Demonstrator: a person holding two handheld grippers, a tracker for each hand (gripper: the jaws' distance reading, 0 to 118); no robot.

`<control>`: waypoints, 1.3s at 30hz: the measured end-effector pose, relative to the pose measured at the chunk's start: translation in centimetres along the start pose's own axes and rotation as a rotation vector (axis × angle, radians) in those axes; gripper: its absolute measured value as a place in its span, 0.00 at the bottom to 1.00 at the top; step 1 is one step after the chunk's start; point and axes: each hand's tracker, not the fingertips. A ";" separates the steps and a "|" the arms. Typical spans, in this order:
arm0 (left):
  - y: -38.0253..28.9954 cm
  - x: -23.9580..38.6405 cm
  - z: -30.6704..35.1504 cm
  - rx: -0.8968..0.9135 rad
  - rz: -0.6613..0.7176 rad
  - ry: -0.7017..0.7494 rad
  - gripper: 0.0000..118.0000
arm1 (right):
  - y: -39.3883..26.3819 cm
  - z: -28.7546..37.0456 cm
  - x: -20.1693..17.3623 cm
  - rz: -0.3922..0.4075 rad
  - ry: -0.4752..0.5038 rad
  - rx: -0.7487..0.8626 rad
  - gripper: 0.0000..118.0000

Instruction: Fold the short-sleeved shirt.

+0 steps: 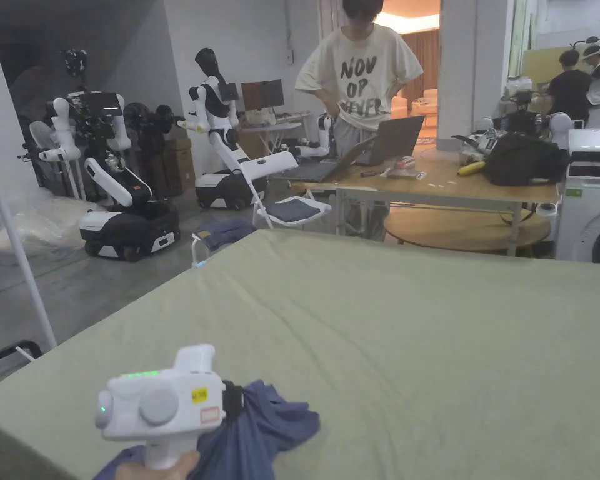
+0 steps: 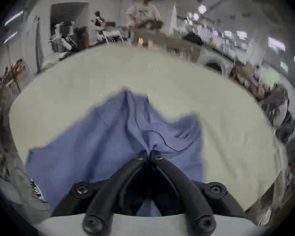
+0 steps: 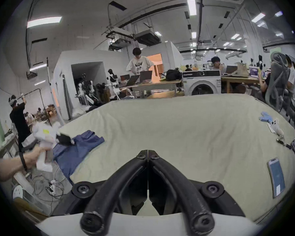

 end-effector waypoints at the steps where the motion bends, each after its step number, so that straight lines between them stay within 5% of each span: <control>1: 2.0 -0.2 1.4 0.056 -0.011 0.007 0.00 | 0.1 0.2 0.2 -0.004 0.005 0.005 0.00; 8: 17.8 4.8 9.8 0.348 -0.207 0.066 0.00 | 1.7 2.0 0.8 -0.026 -0.043 0.076 0.00; 14: 23.5 11.7 7.5 0.352 -0.350 0.080 0.00 | 2.4 3.9 0.6 -0.008 -0.076 0.117 0.00; 21: 7.1 25.5 -4.2 0.135 -0.440 -0.263 0.00 | 2.6 5.5 1.8 -0.108 -0.099 0.150 0.00; 24: -1.4 32.8 -8.3 0.004 -0.358 -0.476 0.00 | 2.9 7.2 3.0 -0.121 -0.118 0.175 0.00; 30: -16.7 47.8 -8.6 -0.312 -0.419 -0.824 0.00 | 2.3 11.2 5.4 -0.124 -0.227 0.196 0.00; 34: -23.6 50.3 -5.9 -0.391 -0.436 -0.875 0.00 | 1.6 13.4 6.4 -0.076 -0.309 0.180 0.00; 38: -23.6 49.0 -2.6 -0.264 -0.485 -0.931 0.00 | 1.5 14.1 7.5 -0.103 -0.316 0.184 0.00; 39: -22.4 48.3 -1.8 -0.226 -0.479 -0.941 0.19 | 1.5 13.9 7.6 -0.104 -0.316 0.185 0.00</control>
